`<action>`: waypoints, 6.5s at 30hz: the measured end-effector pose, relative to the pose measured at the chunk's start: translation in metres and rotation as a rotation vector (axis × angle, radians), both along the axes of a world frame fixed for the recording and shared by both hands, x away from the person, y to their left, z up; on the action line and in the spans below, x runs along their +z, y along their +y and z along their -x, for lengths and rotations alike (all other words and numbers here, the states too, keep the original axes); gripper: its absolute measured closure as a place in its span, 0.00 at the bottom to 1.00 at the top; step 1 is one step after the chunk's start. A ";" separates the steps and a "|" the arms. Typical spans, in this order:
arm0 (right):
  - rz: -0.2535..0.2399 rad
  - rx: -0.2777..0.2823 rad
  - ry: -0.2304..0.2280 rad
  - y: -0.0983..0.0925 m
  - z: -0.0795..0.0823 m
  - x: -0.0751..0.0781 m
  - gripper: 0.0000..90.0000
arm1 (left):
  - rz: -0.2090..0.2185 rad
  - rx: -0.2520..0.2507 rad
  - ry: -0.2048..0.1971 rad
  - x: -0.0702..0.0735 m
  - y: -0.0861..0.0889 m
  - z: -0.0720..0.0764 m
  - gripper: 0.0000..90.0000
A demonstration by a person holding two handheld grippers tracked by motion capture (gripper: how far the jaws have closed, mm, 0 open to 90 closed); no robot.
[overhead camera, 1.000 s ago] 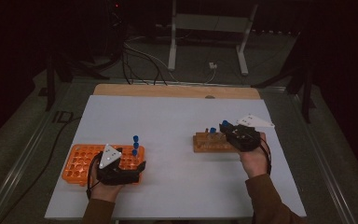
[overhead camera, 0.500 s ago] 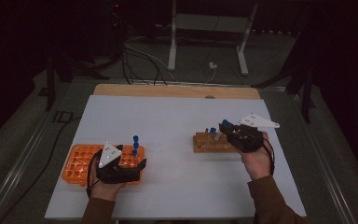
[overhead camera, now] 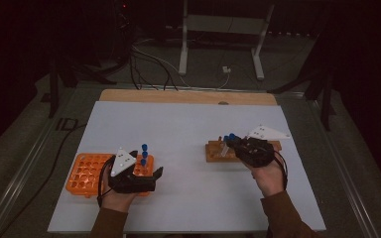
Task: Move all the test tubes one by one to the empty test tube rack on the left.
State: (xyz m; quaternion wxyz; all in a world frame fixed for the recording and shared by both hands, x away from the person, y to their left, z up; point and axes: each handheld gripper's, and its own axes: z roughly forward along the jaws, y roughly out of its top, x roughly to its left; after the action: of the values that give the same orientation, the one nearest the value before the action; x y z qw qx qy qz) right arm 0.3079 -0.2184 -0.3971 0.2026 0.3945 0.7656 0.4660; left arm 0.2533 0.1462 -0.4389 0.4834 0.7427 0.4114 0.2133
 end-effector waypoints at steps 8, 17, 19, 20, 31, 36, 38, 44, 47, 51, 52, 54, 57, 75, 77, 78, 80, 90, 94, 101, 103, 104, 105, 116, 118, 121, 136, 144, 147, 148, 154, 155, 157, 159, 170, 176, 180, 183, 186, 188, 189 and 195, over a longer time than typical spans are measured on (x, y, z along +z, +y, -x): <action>-0.009 0.031 0.024 0.009 0.003 -0.007 0.86 | -0.011 -0.028 -0.011 0.009 -0.014 -0.002 0.02; -0.010 0.081 0.036 0.023 0.009 -0.010 0.86 | 0.005 -0.098 -0.020 0.016 -0.037 -0.003 0.06; -0.014 0.093 0.040 0.026 0.010 -0.011 0.86 | -0.002 -0.113 -0.023 0.016 -0.044 -0.003 0.07; -0.012 0.099 0.040 0.028 0.011 -0.011 0.86 | -0.011 -0.125 -0.024 0.016 -0.047 -0.003 0.08; -0.039 0.164 0.062 0.043 0.018 -0.011 0.86 | -0.064 -0.210 -0.025 0.013 -0.085 -0.007 0.18; -0.043 0.192 0.067 0.051 0.021 -0.011 0.86 | -0.107 -0.227 -0.017 0.008 -0.099 -0.011 0.27; -0.045 0.202 0.067 0.054 0.022 -0.010 0.86 | -0.123 -0.232 -0.021 0.007 -0.104 -0.012 0.35; -0.057 0.222 0.084 0.058 0.022 -0.012 0.86 | -0.145 -0.236 -0.025 0.005 -0.114 -0.013 0.61; -0.059 0.229 0.089 0.060 0.022 -0.013 0.86 | -0.137 -0.251 -0.015 0.004 -0.114 -0.015 0.71; -0.062 0.234 0.092 0.060 0.023 -0.013 0.86 | -0.119 -0.265 -0.013 0.004 -0.114 -0.015 0.78; -0.063 0.235 0.093 0.060 0.022 -0.013 0.86 | -0.118 -0.269 -0.014 0.004 -0.113 -0.015 0.79; -0.068 0.238 0.097 0.060 0.022 -0.013 0.86 | -0.113 -0.277 -0.013 0.004 -0.113 -0.015 0.82; -0.062 0.239 0.098 0.060 0.022 -0.013 0.86 | -0.113 -0.276 -0.006 0.004 -0.113 -0.015 0.85; -0.087 0.190 0.063 0.044 0.019 -0.009 0.16 | -0.098 -0.232 0.025 -0.001 -0.100 -0.019 0.86; -0.080 0.179 0.057 0.040 0.018 -0.010 0.15 | -0.092 -0.227 0.022 0.000 -0.098 -0.018 0.86; -0.078 0.172 0.053 0.038 0.018 -0.011 0.12 | -0.092 -0.225 0.022 0.000 -0.096 -0.018 0.86; -0.075 0.155 0.045 0.035 0.016 -0.012 0.07 | -0.086 -0.220 0.020 0.001 -0.094 -0.017 0.86; -0.039 0.089 0.033 0.023 0.012 -0.017 0.01 | -0.050 -0.196 0.015 0.004 -0.077 -0.014 0.86; -0.044 0.072 0.030 0.019 0.012 -0.018 0.00 | -0.040 -0.185 0.012 0.005 -0.070 -0.012 0.86; -0.051 0.037 0.036 0.008 0.010 -0.022 0.00 | -0.019 -0.171 0.016 0.005 -0.056 -0.009 0.86; -0.056 0.028 0.037 0.006 0.010 -0.022 0.00 | -0.016 -0.168 0.018 0.006 -0.052 -0.008 0.86; -0.057 0.026 0.034 0.005 0.010 -0.021 0.00 | -0.015 -0.165 0.016 0.006 -0.050 -0.008 0.86; -0.058 0.022 0.033 0.004 0.010 -0.021 0.00 | -0.015 -0.162 0.016 0.007 -0.048 -0.007 0.86; -0.074 -0.013 0.039 -0.006 0.010 -0.022 0.00 | -0.015 -0.161 0.006 0.007 -0.027 -0.003 0.86; -0.076 -0.015 0.037 -0.007 0.010 -0.022 0.00 | -0.017 -0.159 0.006 0.007 -0.023 -0.002 0.86; -0.080 -0.019 0.038 -0.008 0.010 -0.022 0.00 | -0.018 -0.152 0.002 0.007 -0.017 0.000 0.86; -0.088 -0.020 0.041 -0.007 0.011 -0.023 0.00 | -0.022 -0.107 -0.007 0.006 0.011 0.007 0.86; -0.087 -0.020 0.045 -0.007 0.011 -0.024 0.00 | -0.022 -0.090 -0.006 0.003 0.021 0.010 0.86; -0.088 -0.020 0.047 -0.007 0.011 -0.024 0.00 | -0.021 -0.084 -0.006 0.002 0.024 0.011 0.86; -0.088 -0.020 0.047 -0.007 0.011 -0.024 0.00 | -0.021 -0.081 -0.007 0.001 0.025 0.011 0.86; -0.092 -0.021 0.044 -0.007 0.012 -0.023 0.00 | -0.021 -0.068 -0.005 0.000 0.032 0.013 0.86; -0.092 -0.021 0.044 -0.008 0.012 -0.023 0.00 | -0.020 -0.065 -0.004 -0.001 0.033 0.014 0.86; -0.093 -0.020 0.043 -0.008 0.012 -0.023 0.00 | -0.023 -0.063 -0.005 -0.002 0.034 0.014 0.86; -0.094 -0.021 0.046 -0.008 0.012 -0.023 0.00 | -0.022 -0.060 -0.004 -0.003 0.035 0.015 0.86; -0.095 -0.020 0.045 -0.008 0.012 -0.024 0.00 | -0.034 -0.053 -0.009 -0.011 0.033 0.016 0.86; -0.095 -0.018 0.043 -0.008 0.013 -0.024 0.00 | -0.041 -0.048 -0.007 -0.017 0.033 0.017 0.86; -0.097 -0.018 0.044 -0.008 0.013 -0.024 0.00 | -0.053 -0.046 -0.004 -0.021 0.033 0.016 0.86; -0.096 -0.016 0.045 -0.008 0.013 -0.023 0.00 | -0.061 -0.047 -0.001 -0.023 0.033 0.016 0.86; -0.097 -0.014 0.047 -0.007 0.013 -0.024 0.00 | -0.071 -0.046 0.006 -0.026 0.032 0.017 0.86; -0.096 -0.013 0.047 -0.007 0.013 -0.024 0.00 | -0.085 -0.049 0.015 -0.028 0.031 0.017 0.85; -0.096 -0.012 0.048 -0.007 0.013 -0.024 0.00 | -0.096 -0.049 0.021 -0.029 0.031 0.017 0.86; -0.096 -0.011 0.047 -0.007 0.014 -0.023 0.00 | -0.150 -0.049 0.050 -0.035 0.026 0.016 0.86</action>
State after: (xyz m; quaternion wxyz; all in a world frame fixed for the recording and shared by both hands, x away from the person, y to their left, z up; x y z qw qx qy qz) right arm 0.2944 -0.2256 -0.4205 0.1681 0.4186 0.7448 0.4918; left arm 0.2373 0.1727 -0.4742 0.4211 0.7918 0.3878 0.2130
